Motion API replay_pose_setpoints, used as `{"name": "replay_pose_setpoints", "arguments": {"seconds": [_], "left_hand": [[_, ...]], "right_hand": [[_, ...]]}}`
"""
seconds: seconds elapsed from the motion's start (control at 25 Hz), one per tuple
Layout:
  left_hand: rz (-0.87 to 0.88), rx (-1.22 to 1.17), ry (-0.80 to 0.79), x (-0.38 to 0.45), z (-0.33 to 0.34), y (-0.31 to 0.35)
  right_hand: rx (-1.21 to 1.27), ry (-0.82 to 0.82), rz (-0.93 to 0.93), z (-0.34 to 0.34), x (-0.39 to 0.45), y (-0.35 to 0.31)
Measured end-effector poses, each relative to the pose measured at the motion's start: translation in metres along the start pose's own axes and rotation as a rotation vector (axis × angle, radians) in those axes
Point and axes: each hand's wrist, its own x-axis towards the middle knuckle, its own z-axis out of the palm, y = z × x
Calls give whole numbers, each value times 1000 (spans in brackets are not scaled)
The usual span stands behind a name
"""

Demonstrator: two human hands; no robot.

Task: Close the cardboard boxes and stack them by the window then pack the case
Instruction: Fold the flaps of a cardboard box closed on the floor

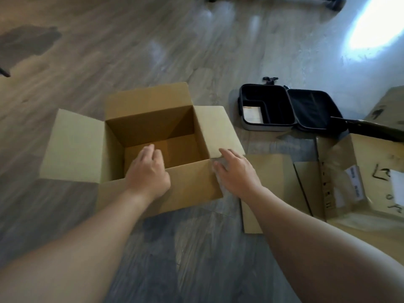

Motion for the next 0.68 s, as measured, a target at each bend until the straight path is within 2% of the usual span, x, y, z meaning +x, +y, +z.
{"name": "replay_pose_setpoints", "arguments": {"seconds": [0.08, 0.2, 0.32, 0.4, 0.56, 0.68], "left_hand": [[212, -30, 52, 5, 10, 46], [463, -42, 91, 3, 30, 104], [599, 30, -32, -2, 58, 151], [525, 52, -184, -4, 77, 177], [115, -40, -557, -5, 114, 209], [11, -122, -758, -7, 140, 217]], "right_hand": [[-4, 52, 115, -16, -10, 35], [-112, 23, 297, -36, -31, 89], [-185, -38, 424, -52, -53, 136], [-196, -90, 489, -57, -66, 160], [-208, -238, 654, -51, -85, 189], [-150, -296, 723, -44, -94, 204]]}}
